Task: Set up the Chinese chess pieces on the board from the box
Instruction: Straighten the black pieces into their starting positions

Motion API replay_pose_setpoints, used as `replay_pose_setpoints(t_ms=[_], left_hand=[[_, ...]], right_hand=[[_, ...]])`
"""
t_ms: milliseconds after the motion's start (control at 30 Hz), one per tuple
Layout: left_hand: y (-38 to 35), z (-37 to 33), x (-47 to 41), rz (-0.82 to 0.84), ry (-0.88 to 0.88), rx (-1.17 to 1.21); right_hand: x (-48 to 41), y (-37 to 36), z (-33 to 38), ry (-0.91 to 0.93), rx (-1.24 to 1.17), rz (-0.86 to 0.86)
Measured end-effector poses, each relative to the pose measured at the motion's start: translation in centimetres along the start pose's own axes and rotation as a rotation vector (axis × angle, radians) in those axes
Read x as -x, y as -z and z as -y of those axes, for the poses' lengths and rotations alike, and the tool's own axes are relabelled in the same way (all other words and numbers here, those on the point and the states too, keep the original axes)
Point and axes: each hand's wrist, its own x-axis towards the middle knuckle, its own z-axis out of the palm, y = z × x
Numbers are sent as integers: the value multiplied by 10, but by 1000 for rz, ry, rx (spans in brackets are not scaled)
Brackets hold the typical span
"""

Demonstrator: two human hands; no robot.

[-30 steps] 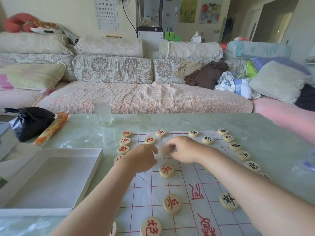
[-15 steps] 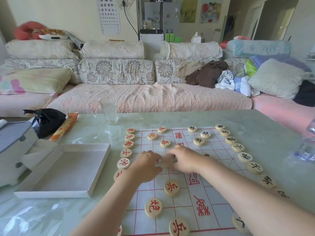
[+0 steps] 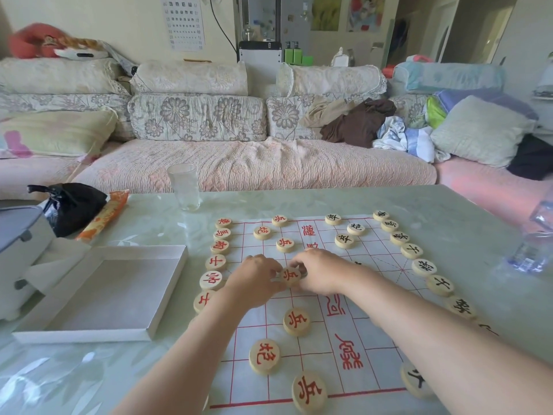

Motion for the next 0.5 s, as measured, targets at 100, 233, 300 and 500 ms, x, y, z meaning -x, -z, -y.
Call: replay_pose_setpoints(t_ms=[100, 233, 300, 500], left_hand=[[1, -1, 0, 13, 0, -28], [6, -1, 7, -4, -8, -15], [9, -2, 15, -23, -21, -16], [18, -20, 50, -74, -72, -57]], right_hand=[[-1, 1, 0, -5, 6, 8], [7, 6, 0, -25, -3, -19], [14, 8, 1, -21, -37, -61], [52, 14, -2, -17, -158, -138]])
